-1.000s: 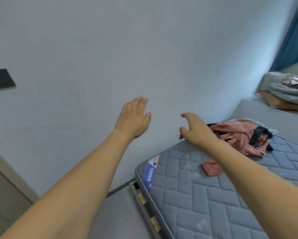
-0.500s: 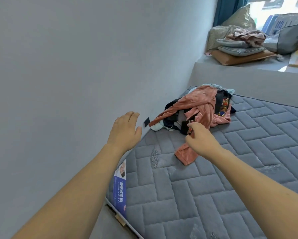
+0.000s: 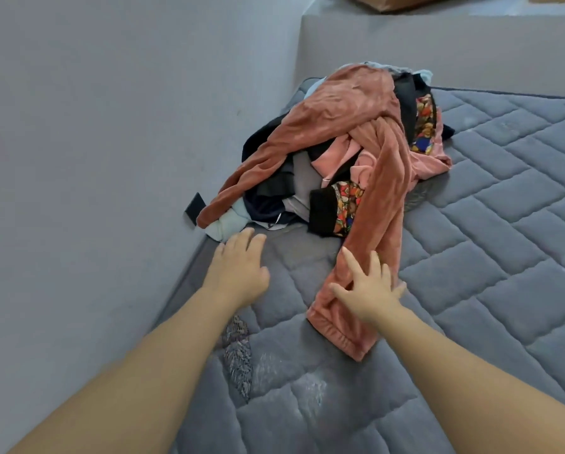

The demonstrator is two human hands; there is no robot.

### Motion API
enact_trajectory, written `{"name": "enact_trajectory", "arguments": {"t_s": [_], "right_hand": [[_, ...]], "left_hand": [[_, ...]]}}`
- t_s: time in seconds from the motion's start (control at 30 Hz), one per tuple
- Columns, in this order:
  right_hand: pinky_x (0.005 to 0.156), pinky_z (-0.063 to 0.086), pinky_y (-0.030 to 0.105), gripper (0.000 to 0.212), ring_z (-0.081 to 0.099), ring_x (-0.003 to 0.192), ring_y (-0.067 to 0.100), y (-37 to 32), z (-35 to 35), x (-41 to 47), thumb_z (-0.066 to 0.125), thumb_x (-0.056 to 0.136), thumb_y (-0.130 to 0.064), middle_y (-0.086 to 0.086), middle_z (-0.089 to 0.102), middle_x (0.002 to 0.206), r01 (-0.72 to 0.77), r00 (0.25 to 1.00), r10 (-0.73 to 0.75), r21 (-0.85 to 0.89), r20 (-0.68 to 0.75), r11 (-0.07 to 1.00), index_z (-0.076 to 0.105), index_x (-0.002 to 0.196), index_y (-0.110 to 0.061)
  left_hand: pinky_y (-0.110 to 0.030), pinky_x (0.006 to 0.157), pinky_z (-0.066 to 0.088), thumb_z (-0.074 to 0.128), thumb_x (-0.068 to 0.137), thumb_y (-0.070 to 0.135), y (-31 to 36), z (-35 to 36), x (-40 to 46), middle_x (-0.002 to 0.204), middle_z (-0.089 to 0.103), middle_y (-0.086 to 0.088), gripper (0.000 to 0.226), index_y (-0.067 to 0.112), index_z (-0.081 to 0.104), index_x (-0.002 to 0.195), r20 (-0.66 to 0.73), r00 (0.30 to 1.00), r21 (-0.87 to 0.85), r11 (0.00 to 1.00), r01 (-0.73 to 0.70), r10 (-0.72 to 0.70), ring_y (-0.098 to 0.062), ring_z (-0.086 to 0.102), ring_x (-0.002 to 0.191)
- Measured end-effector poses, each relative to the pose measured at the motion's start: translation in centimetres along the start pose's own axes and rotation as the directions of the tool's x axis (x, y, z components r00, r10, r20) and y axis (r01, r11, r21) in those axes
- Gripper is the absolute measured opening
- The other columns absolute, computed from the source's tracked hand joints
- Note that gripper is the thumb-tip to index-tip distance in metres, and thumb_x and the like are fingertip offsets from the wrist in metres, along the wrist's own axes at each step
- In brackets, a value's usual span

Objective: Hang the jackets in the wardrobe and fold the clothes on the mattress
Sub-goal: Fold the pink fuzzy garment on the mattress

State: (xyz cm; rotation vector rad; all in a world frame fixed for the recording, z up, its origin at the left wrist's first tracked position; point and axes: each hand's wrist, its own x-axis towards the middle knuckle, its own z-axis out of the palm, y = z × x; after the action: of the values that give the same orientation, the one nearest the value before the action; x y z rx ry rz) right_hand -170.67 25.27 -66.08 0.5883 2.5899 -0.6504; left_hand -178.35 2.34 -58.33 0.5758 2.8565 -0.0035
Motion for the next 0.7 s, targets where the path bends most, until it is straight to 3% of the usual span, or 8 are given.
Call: {"name": "enact_trajectory", "arguments": {"t_s": [0.07, 0.13, 0.2, 0.3, 0.4, 0.57, 0.63, 0.7], "right_hand": [[0.105, -0.009, 0.075, 0.080, -0.021, 0.147, 0.038, 1.0, 4.5, 5.2, 0.024, 0.074, -0.091, 0.006, -0.022, 0.162, -0.035, 0.999, 0.033, -0.087, -0.023, 0.996, -0.012, 0.141, -0.066], [0.104, -0.010, 0.076, 0.078, -0.027, 0.144, 0.039, 2.0, 8.4, 7.8, 0.009, 0.074, -0.092, 0.015, -0.014, 0.162, -0.037, 0.971, -0.010, -0.190, -0.240, 0.981, -0.008, 0.144, -0.062], [0.108, -0.004, 0.074, 0.073, -0.020, 0.147, 0.037, 2.2, 10.5, 9.5, 0.013, 0.082, -0.084, 0.020, 0.002, 0.162, 0.005, 0.925, -0.080, -0.199, -0.372, 0.980, 0.004, 0.148, -0.056], [0.111, -0.007, 0.068, 0.067, -0.014, 0.149, 0.033, 2.4, 9.9, 10.2, 0.026, 0.086, -0.073, 0.021, 0.011, 0.160, 0.061, 0.907, -0.134, -0.190, -0.399, 0.980, 0.022, 0.148, -0.048], [0.113, -0.009, 0.065, 0.065, -0.008, 0.149, 0.032, 2.2, 9.1, 10.1, 0.029, 0.085, -0.066, 0.018, 0.014, 0.159, 0.066, 0.908, -0.139, -0.192, -0.396, 0.979, 0.031, 0.146, -0.044], [0.113, -0.002, 0.068, 0.064, 0.003, 0.148, 0.035, 2.2, 8.9, 10.0, 0.032, 0.084, -0.063, 0.021, 0.023, 0.155, 0.051, 0.910, -0.110, -0.156, -0.400, 0.986, 0.039, 0.143, -0.041], [0.113, -0.001, 0.068, 0.064, 0.004, 0.148, 0.036, 2.0, 8.9, 9.9, 0.032, 0.084, -0.063, 0.022, 0.023, 0.155, 0.047, 0.912, -0.105, -0.154, -0.397, 0.987, 0.040, 0.143, -0.041], [0.113, -0.001, 0.068, 0.064, 0.004, 0.148, 0.036, 1.9, 8.8, 10.0, 0.032, 0.084, -0.063, 0.023, 0.023, 0.154, 0.040, 0.913, -0.098, -0.151, -0.395, 0.988, 0.040, 0.143, -0.040]], "left_hand": [[-0.046, 0.120, 0.018, 0.047, 0.093, 0.025, -1.8, 2.0, 5.9, 0.163, 0.015, -0.011, 0.066, 0.014, 0.022, 0.154, -0.098, 0.994, -0.048, 0.998, 0.040, -0.045, -0.029, 0.016, 0.148], [-0.048, 0.121, 0.016, 0.045, 0.091, 0.017, -3.4, 3.9, 11.3, 0.164, 0.012, -0.013, 0.069, 0.013, 0.019, 0.155, -0.202, 0.971, -0.177, 0.980, 0.091, -0.126, -0.032, 0.013, 0.149], [-0.046, 0.121, 0.016, 0.040, 0.086, 0.011, -5.0, 6.1, 15.5, 0.164, 0.010, -0.012, 0.076, 0.014, 0.012, 0.157, -0.259, 0.938, -0.339, 0.931, 0.137, -0.232, -0.033, 0.016, 0.149], [-0.038, 0.115, 0.027, 0.038, 0.085, 0.008, -5.5, 7.9, 18.9, 0.163, 0.019, -0.008, 0.078, 0.021, 0.011, 0.158, -0.148, 0.884, -0.608, 0.746, 0.273, -0.444, -0.031, 0.031, 0.144], [-0.049, 0.104, 0.036, 0.040, 0.090, 0.007, -5.0, 7.9, 19.9, 0.149, 0.033, -0.022, 0.049, 0.004, 0.039, 0.140, -0.156, 0.843, -0.500, 0.777, 0.382, -0.515, -0.043, 0.039, 0.131], [-0.050, 0.092, 0.030, 0.051, 0.094, 0.025, -5.4, 5.4, 17.1, 0.120, 0.050, -0.021, 0.028, 0.002, 0.060, 0.107, -0.327, 0.889, -0.058, 0.945, 0.322, -0.322, -0.042, 0.042, 0.113], [-0.047, 0.086, 0.030, 0.057, 0.094, 0.029, -4.9, 3.9, 14.5, 0.107, 0.053, -0.017, 0.026, 0.003, 0.061, 0.092, -0.455, 0.880, -0.048, 0.991, 0.128, -0.136, -0.039, 0.046, 0.103], [-0.042, 0.078, 0.032, 0.060, 0.093, 0.029, -3.1, 3.0, 11.5, 0.091, 0.052, -0.011, 0.025, 0.009, 0.054, 0.078, -0.586, 0.808, -0.093, 0.984, -0.153, 0.070, -0.032, 0.048, 0.087]]}}
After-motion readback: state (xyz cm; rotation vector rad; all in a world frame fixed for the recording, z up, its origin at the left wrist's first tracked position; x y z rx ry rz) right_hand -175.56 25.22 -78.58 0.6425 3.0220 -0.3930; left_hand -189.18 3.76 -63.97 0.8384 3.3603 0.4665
